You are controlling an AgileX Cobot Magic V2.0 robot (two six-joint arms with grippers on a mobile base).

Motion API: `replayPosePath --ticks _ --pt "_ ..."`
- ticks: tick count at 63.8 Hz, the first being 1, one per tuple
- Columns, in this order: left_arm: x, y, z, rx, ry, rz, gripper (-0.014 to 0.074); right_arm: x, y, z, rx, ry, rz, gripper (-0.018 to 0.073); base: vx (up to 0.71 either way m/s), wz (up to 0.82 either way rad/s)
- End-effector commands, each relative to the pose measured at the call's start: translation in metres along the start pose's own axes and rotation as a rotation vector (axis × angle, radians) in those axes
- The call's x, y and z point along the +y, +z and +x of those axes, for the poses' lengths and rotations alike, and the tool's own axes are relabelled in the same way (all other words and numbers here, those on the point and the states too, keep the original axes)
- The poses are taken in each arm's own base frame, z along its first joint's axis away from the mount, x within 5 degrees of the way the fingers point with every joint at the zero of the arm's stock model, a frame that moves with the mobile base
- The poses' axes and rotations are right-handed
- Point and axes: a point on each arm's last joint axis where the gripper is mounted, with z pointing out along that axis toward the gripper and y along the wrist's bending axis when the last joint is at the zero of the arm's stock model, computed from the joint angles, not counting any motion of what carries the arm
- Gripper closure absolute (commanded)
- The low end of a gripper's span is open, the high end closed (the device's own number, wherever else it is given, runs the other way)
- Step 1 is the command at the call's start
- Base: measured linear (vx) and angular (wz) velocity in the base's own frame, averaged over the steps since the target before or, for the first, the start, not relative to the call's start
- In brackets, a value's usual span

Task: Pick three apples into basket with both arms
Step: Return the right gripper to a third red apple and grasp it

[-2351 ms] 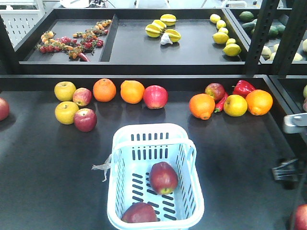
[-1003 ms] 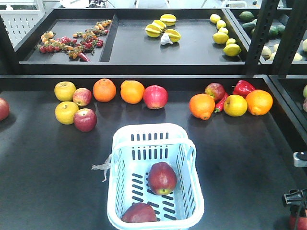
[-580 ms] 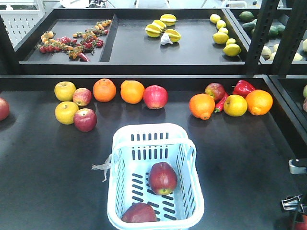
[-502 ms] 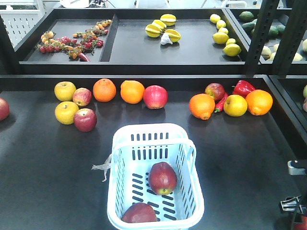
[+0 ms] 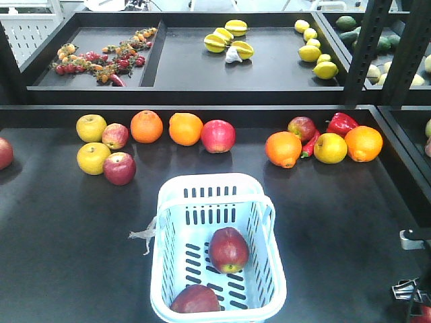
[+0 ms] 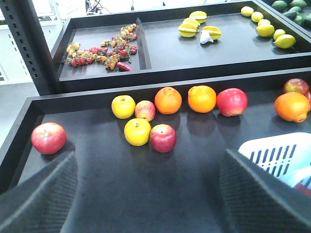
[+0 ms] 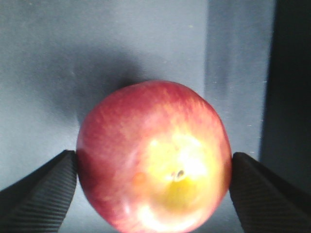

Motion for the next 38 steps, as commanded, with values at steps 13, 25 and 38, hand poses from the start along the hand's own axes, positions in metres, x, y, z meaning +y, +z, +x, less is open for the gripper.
replayPosePath --ticks 13,25,38 --pt "0.000 -0.005 -0.012 -0.085 -0.007 0.009 0.0027 0.002 0.008 -0.005 -0.023 0.020 -0.020 -0.0015 0.00 0.00" --pt "0.000 -0.005 -0.012 -0.085 -0.007 0.009 0.0027 0.004 0.016 -0.004 -0.001 0.033 -0.029 0.0052 0.00 0.00" --pt "0.000 -0.005 -0.012 -0.085 -0.007 0.009 0.0027 0.004 0.016 -0.004 0.001 0.049 -0.028 0.0173 0.00 0.00"
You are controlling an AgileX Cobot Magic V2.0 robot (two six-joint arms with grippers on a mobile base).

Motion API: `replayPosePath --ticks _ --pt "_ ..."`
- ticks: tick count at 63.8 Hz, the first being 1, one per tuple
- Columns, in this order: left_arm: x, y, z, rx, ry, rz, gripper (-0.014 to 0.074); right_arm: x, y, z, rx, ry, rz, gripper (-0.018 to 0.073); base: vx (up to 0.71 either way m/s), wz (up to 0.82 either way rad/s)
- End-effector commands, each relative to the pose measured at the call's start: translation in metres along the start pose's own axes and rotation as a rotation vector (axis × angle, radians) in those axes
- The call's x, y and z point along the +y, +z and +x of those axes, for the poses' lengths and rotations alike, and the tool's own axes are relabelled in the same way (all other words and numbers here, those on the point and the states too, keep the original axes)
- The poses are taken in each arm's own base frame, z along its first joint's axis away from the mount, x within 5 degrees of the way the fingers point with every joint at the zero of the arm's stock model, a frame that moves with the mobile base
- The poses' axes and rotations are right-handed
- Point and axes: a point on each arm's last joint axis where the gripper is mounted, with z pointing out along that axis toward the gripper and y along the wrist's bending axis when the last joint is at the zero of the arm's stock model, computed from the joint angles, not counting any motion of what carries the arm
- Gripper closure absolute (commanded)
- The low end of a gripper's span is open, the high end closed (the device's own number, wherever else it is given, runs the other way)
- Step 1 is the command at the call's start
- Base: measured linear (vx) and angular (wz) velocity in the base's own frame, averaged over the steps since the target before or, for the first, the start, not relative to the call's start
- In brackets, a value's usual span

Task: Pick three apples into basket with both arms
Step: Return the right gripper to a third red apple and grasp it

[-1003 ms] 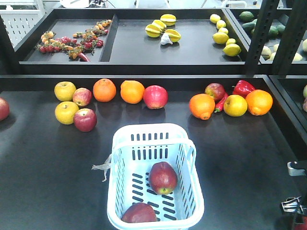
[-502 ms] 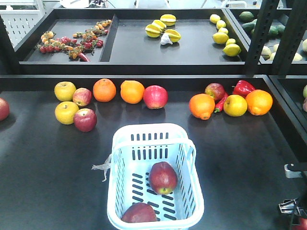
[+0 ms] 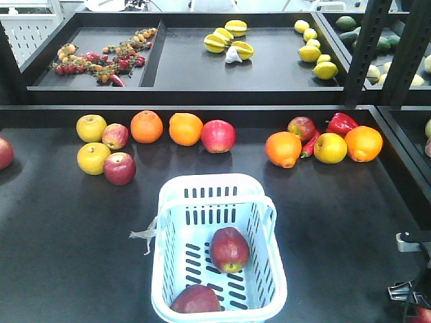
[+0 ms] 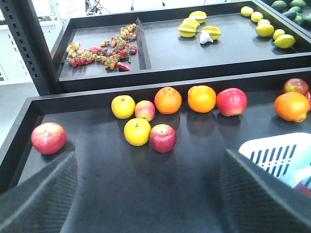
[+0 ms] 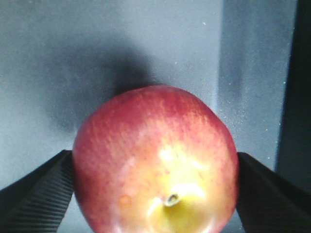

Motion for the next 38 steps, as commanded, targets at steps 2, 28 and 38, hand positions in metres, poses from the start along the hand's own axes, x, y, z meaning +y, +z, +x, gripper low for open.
replayPosePath --ticks 2,28,38 --pt "0.000 -0.005 -0.012 -0.085 -0.007 0.009 0.0027 0.001 0.002 -0.003 -0.035 0.035 -0.014 0.0192 0.00 0.00" --pt "0.000 -0.005 -0.012 -0.085 -0.007 0.009 0.0027 -0.005 -0.031 -0.007 -0.147 0.058 0.010 0.0283 0.00 0.00" --pt "0.000 -0.005 -0.012 -0.085 -0.007 0.009 0.0027 -0.008 -0.057 -0.007 -0.237 0.073 0.026 0.0283 0.00 0.00"
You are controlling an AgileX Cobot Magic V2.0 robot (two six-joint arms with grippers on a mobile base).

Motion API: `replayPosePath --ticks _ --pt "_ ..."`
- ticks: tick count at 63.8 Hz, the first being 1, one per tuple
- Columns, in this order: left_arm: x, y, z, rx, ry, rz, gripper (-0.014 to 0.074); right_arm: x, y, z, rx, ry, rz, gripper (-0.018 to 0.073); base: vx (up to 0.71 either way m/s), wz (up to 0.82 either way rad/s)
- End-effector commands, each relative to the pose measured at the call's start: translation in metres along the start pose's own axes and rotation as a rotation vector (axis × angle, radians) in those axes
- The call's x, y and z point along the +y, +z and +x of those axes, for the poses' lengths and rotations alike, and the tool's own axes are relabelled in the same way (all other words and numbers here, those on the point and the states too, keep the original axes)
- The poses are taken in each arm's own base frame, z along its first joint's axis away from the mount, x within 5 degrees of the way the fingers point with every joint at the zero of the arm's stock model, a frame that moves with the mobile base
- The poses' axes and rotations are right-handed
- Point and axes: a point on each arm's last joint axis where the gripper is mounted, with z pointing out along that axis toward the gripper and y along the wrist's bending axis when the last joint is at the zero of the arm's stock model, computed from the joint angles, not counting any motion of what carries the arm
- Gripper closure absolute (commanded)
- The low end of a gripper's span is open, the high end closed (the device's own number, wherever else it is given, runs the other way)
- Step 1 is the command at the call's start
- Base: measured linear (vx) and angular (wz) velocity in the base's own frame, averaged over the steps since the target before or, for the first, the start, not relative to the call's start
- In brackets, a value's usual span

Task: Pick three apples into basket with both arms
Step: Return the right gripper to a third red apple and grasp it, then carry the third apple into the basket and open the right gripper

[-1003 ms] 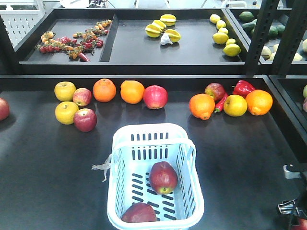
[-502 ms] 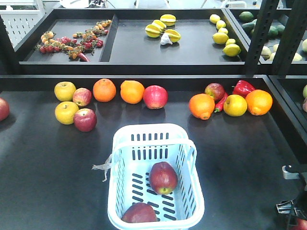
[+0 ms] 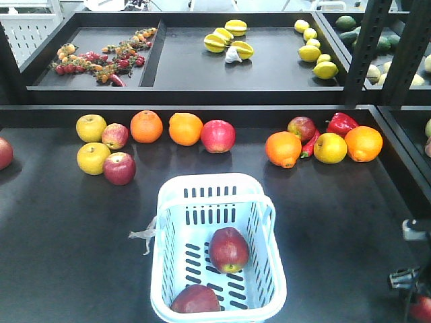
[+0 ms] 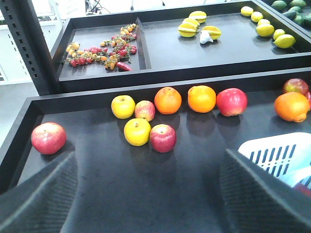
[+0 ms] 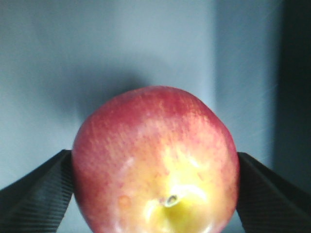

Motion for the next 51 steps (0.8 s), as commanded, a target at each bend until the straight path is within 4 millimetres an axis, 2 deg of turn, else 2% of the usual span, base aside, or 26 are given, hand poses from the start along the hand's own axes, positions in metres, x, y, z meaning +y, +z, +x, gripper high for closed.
replayPosePath --ticks 1,16,27,43,51 --pt "0.000 -0.005 -0.012 -0.085 -0.007 0.009 0.0027 -0.004 -0.028 -0.008 -0.120 0.011 0.015 0.0283 0.00 0.00" --pt "0.000 -0.005 -0.012 -0.085 -0.007 0.009 0.0027 -0.006 -0.072 -0.007 -0.274 0.109 -0.013 0.0283 0.00 0.00" --pt "0.000 -0.005 -0.012 -0.085 -0.007 0.009 0.0027 -0.004 -0.109 0.001 -0.383 0.156 -0.075 0.0283 0.00 0.00" --pt "0.000 -0.005 -0.012 -0.085 -0.007 0.009 0.0027 0.011 -0.158 0.028 -0.518 0.064 -0.244 0.0283 0.00 0.00" --pt "0.000 -0.005 -0.012 -0.085 -0.007 0.009 0.0027 0.025 -0.168 0.046 -0.558 0.012 -0.382 0.0283 0.00 0.00"
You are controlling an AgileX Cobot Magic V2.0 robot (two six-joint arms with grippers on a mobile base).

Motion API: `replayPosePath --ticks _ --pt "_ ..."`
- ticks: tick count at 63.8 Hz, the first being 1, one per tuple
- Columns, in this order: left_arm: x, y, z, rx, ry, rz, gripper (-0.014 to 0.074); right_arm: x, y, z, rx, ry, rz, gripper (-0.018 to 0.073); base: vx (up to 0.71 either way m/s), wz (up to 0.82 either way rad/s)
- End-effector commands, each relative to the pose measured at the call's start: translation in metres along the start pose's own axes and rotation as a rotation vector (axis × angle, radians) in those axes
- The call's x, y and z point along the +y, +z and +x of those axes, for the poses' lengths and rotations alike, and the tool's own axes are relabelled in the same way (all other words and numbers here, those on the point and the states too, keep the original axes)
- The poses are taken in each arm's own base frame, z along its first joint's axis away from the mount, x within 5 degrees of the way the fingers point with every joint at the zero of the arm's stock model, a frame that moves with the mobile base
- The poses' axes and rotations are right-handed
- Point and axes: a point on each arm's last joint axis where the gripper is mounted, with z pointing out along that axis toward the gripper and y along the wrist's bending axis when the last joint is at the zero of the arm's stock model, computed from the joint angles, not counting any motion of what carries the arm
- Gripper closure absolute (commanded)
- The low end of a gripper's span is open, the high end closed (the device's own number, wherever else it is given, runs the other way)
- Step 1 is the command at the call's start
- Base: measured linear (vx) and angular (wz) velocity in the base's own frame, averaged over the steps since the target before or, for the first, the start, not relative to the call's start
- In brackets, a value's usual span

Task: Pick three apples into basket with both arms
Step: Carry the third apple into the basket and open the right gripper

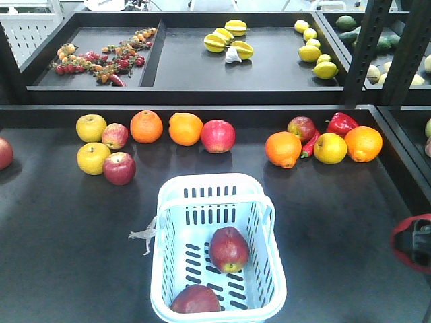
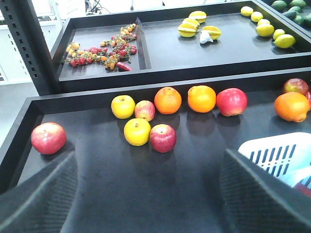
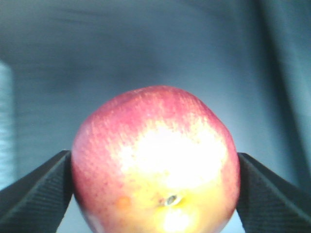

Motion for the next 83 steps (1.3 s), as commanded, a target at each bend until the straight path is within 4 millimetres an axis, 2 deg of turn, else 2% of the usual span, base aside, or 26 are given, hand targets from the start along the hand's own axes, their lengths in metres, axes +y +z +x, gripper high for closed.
replayPosePath --ticks 1,16,31,41,48,60,71,83 --pt "0.000 -0.005 -0.012 -0.085 -0.007 0.009 0.0027 0.015 -0.019 -0.001 -0.110 -0.033 -0.121 0.0283 0.00 0.00" --pt "0.000 -0.005 -0.012 -0.085 -0.007 0.009 0.0027 0.044 -0.030 0.022 -0.186 -0.088 -0.408 0.0283 0.00 0.00" --pt "0.000 -0.005 -0.012 -0.085 -0.007 0.009 0.0027 0.057 -0.041 0.019 -0.273 -0.131 -0.561 0.0283 0.00 0.00" --pt "0.000 -0.005 -0.012 -0.085 -0.007 0.009 0.0027 0.066 -0.040 0.019 -0.283 -0.212 -0.614 0.0283 0.00 0.00" --pt "0.000 -0.005 -0.012 -0.085 -0.007 0.009 0.0027 0.077 -0.035 0.021 -0.279 -0.311 -0.614 0.0283 0.00 0.00" --pt "0.000 -0.005 -0.012 -0.085 -0.007 0.009 0.0027 0.092 -0.024 0.017 -0.316 -0.381 -0.553 0.0283 0.00 0.00" --pt "0.000 -0.005 -0.012 -0.085 -0.007 0.009 0.0027 0.110 -0.002 0.017 -0.276 -0.463 -0.528 0.0282 0.00 0.00" --pt "0.000 -0.005 -0.012 -0.085 -0.007 0.009 0.0027 0.142 0.024 0.014 -0.210 -0.539 -0.525 0.0281 0.00 0.00"
